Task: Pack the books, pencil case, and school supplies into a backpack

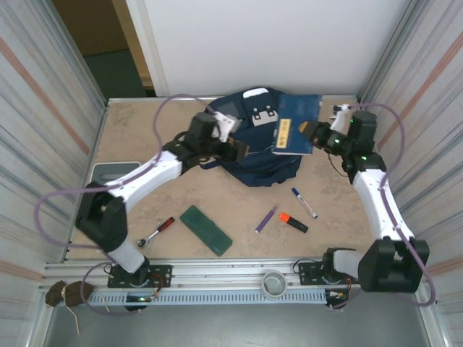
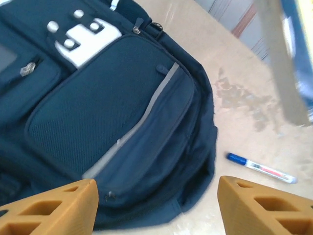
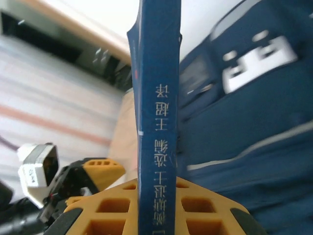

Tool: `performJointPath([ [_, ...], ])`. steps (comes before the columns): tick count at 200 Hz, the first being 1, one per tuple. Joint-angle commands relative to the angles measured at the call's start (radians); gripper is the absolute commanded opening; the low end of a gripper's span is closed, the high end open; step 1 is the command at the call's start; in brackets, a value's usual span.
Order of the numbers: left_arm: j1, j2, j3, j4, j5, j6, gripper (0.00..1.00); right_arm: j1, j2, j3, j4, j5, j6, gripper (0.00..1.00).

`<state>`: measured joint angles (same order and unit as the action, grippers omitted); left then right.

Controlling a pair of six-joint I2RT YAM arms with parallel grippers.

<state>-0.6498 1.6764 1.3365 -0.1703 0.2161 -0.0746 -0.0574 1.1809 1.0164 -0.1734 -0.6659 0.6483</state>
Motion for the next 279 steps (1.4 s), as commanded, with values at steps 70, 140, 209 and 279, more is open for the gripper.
performJointPath([
  [70,-0.143,0.591,0.647,-0.390,-0.309,0.462,0.75,-0.173,-0.107,-0.028,-0.263,0.099,-0.149,0.00],
  [140,-0.136,0.665,0.769,-0.417,-0.281,0.443,0.14,-0.179,-0.109,-0.085,-0.286,0.084,-0.146,0.00],
  [209,0.037,0.425,0.720,-0.288,0.263,0.042,0.05,-0.165,-0.187,-0.181,-0.173,-0.007,0.029,0.01],
  [279,0.157,0.470,0.790,-0.146,0.567,-0.191,0.03,0.105,0.016,-0.219,0.229,0.027,0.297,0.01],
])
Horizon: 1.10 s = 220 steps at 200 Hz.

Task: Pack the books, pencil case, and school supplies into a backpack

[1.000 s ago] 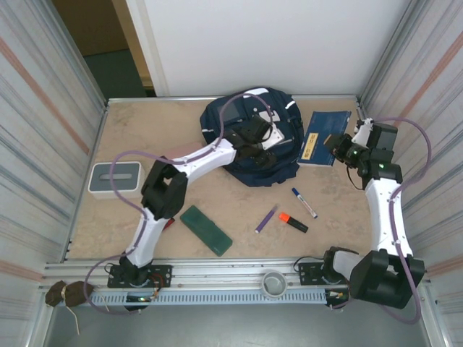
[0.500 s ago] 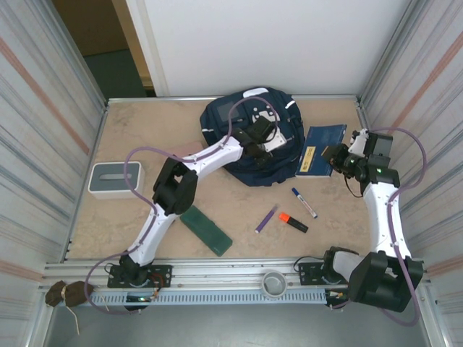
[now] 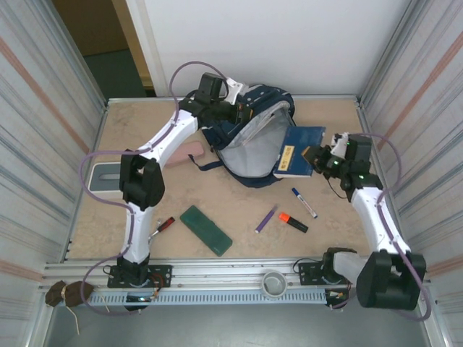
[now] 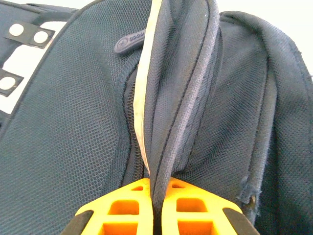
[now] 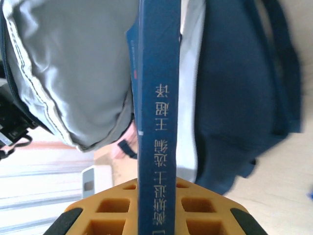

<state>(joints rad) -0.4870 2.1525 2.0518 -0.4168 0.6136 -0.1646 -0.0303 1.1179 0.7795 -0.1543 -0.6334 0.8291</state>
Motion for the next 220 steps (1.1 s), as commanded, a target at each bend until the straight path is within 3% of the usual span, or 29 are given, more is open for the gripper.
performJointPath([
  [1,-0.005,-0.006,0.075,0.101,0.171,-0.102,0.03,0.082,0.085,0.020,0.214,-0.003,0.117,0.01],
  [27,0.005,0.010,0.083,0.115,0.217,-0.129,0.03,0.158,0.210,0.062,0.294,0.066,0.161,0.00],
  [78,0.013,0.024,0.090,0.108,0.267,-0.112,0.04,0.189,0.465,0.150,0.567,0.082,0.297,0.01],
  [126,0.021,0.078,0.155,0.108,0.306,-0.139,0.03,0.258,0.716,0.304,0.720,0.235,0.400,0.02],
  [151,0.021,0.106,0.199,0.107,0.319,-0.160,0.03,0.314,0.880,0.437,0.714,0.366,0.398,0.13],
  [174,0.022,0.116,0.208,0.120,0.326,-0.162,0.03,0.331,0.993,0.591,0.609,0.319,0.320,0.39],
  [191,0.024,0.121,0.209,0.125,0.326,-0.166,0.03,0.319,0.968,0.579,0.539,0.293,0.237,0.52],
  [220,0.030,0.135,0.210,0.126,0.314,-0.160,0.03,0.282,0.805,0.423,0.495,0.262,0.148,0.59],
])
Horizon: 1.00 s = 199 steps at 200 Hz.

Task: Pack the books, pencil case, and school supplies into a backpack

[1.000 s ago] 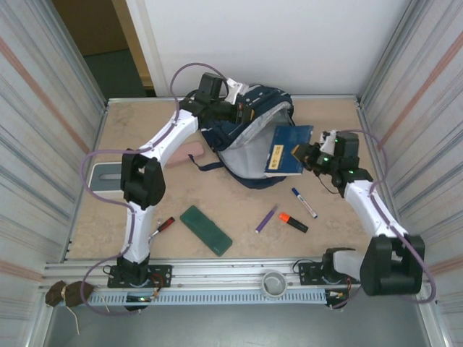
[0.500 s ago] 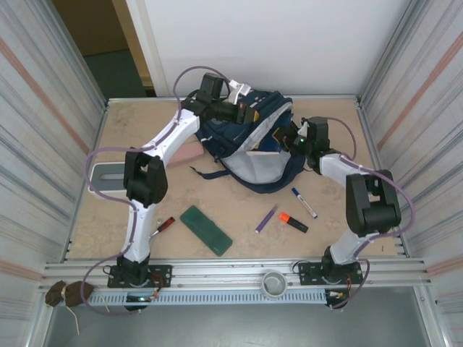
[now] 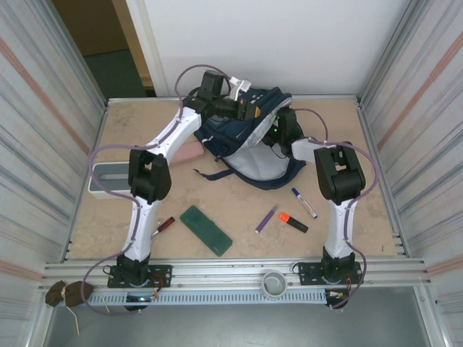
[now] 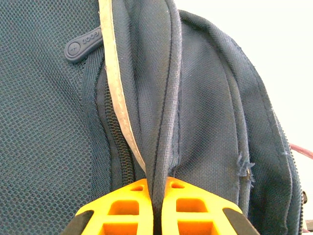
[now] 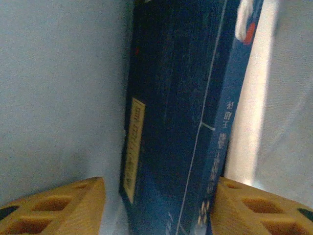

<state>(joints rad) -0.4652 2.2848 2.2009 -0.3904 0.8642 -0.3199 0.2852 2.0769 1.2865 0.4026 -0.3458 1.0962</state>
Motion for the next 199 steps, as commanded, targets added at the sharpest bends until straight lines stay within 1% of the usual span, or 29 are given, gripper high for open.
performJointPath([
  [1,0.008,0.005,0.061,0.100,0.063,-0.004,0.03,-0.034,-0.161,-0.088,-0.066,-0.026,-0.123,0.59],
  [16,0.008,0.021,0.067,0.096,0.054,0.002,0.03,-0.047,-0.274,-0.161,-0.125,-0.034,-0.193,0.60],
  [36,0.008,0.044,0.072,0.076,0.038,0.023,0.03,-0.066,-0.450,-0.254,-0.248,-0.001,-0.299,0.60],
  [48,0.007,0.055,0.066,0.061,0.019,0.033,0.04,-0.082,-0.562,-0.301,-0.376,0.080,-0.375,0.60],
  [67,-0.004,0.069,0.042,0.058,-0.016,0.034,0.04,-0.110,-0.720,-0.370,-0.553,0.244,-0.473,0.63],
  [78,-0.018,0.078,0.039,0.056,-0.030,0.036,0.08,-0.131,-0.795,-0.417,-0.600,0.295,-0.498,0.64],
  [90,-0.035,0.092,0.051,0.050,-0.042,0.042,0.14,-0.149,-0.861,-0.460,-0.616,0.306,-0.500,0.65],
  [95,-0.043,0.095,0.060,0.039,-0.047,0.047,0.18,-0.150,-0.880,-0.476,-0.614,0.299,-0.498,0.66],
  [101,-0.049,0.099,0.073,0.019,-0.056,0.058,0.27,-0.147,-0.895,-0.492,-0.605,0.284,-0.490,0.67],
  [109,-0.057,0.093,0.088,-0.016,-0.073,0.084,0.38,-0.139,-0.902,-0.511,-0.584,0.247,-0.473,0.68],
  [116,-0.059,0.075,0.087,-0.049,-0.097,0.112,0.46,-0.126,-0.897,-0.527,-0.551,0.202,-0.456,0.69],
  [124,-0.058,0.034,0.054,-0.075,-0.135,0.145,0.53,-0.099,-0.883,-0.538,-0.514,0.159,-0.442,0.69],
  [133,-0.050,-0.033,-0.032,-0.067,-0.195,0.169,0.59,-0.050,-0.859,-0.532,-0.493,0.156,-0.440,0.72],
  [145,-0.025,-0.143,-0.203,-0.007,-0.289,0.168,0.63,0.023,-0.819,-0.514,-0.472,0.202,-0.455,0.74],
  [159,0.022,-0.286,-0.421,0.093,-0.378,0.122,0.66,0.082,-0.740,-0.485,-0.445,0.272,-0.454,0.74],
  [178,0.104,-0.403,-0.643,0.179,-0.451,0.039,0.68,0.095,-0.591,-0.417,-0.440,0.279,-0.423,0.69],
  [199,0.184,-0.457,-0.771,0.224,-0.471,-0.011,0.69,0.097,-0.471,-0.374,-0.449,0.295,-0.433,0.60],
])
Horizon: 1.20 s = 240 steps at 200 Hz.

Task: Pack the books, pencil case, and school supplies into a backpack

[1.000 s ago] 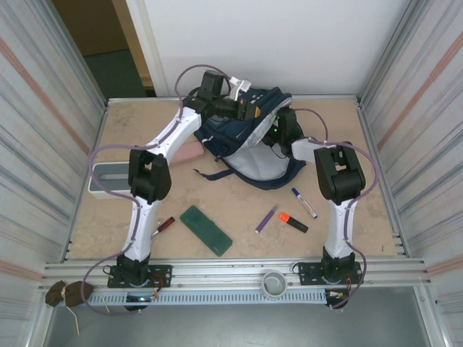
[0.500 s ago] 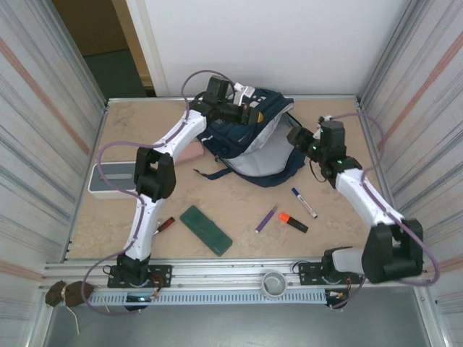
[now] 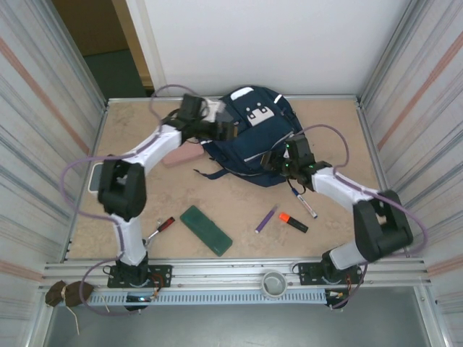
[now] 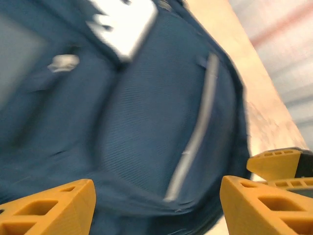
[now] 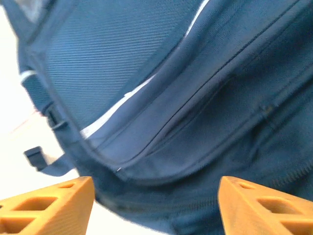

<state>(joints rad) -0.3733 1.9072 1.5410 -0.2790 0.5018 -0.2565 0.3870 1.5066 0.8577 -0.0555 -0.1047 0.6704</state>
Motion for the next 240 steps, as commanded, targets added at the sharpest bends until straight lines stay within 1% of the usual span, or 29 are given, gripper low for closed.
performJointPath([
  [1,0.095,-0.080,-0.115,0.114,-0.110,-0.074,0.69,-0.007,0.104,0.057,0.007,0.055,-0.009,0.59],
  [19,0.142,-0.066,-0.111,0.061,-0.112,-0.056,0.69,-0.051,0.153,0.067,-0.025,0.094,-0.051,0.53],
  [36,0.146,-0.050,-0.096,0.007,-0.140,-0.011,0.70,-0.132,0.191,0.098,-0.060,0.142,-0.115,0.48],
  [46,0.143,-0.046,-0.108,0.006,-0.129,0.001,0.70,-0.181,0.228,0.140,-0.074,0.165,-0.163,0.46],
  [63,0.133,-0.046,-0.140,0.024,-0.085,0.028,0.70,-0.247,0.299,0.265,-0.135,0.197,-0.227,0.45],
  [74,0.119,-0.046,-0.145,0.016,-0.089,0.060,0.71,-0.272,0.323,0.340,-0.185,0.198,-0.251,0.44],
  [85,0.092,-0.051,-0.148,0.012,-0.105,0.116,0.73,-0.278,0.301,0.372,-0.199,0.187,-0.267,0.45],
  [101,0.039,-0.063,-0.160,0.018,-0.150,0.240,0.73,-0.267,0.243,0.370,-0.199,0.167,-0.283,0.48],
  [113,-0.015,-0.076,-0.187,0.040,-0.211,0.406,0.72,-0.258,0.199,0.354,-0.209,0.123,-0.288,0.51],
  [125,-0.071,-0.083,-0.231,0.099,-0.304,0.581,0.71,-0.249,0.159,0.330,-0.220,0.079,-0.287,0.54],
  [130,-0.090,-0.081,-0.246,0.123,-0.323,0.658,0.70,-0.245,0.144,0.314,-0.223,0.067,-0.286,0.54],
  [156,-0.137,-0.046,-0.303,0.231,-0.351,0.993,0.68,-0.238,0.068,0.245,-0.237,-0.002,-0.277,0.59],
  [169,-0.150,-0.018,-0.316,0.276,-0.374,1.117,0.68,-0.238,0.039,0.215,-0.243,-0.029,-0.275,0.60],
  [190,-0.161,0.060,-0.263,0.270,-0.417,1.216,0.67,-0.238,-0.001,0.182,-0.260,-0.049,-0.275,0.61],
  [216,-0.171,0.139,-0.217,0.287,-0.464,1.274,0.65,-0.238,-0.038,0.148,-0.276,-0.082,-0.264,0.62],
  [240,-0.175,0.182,-0.193,0.306,-0.478,1.285,0.56,-0.228,-0.065,0.116,-0.268,-0.151,-0.230,0.62],
])
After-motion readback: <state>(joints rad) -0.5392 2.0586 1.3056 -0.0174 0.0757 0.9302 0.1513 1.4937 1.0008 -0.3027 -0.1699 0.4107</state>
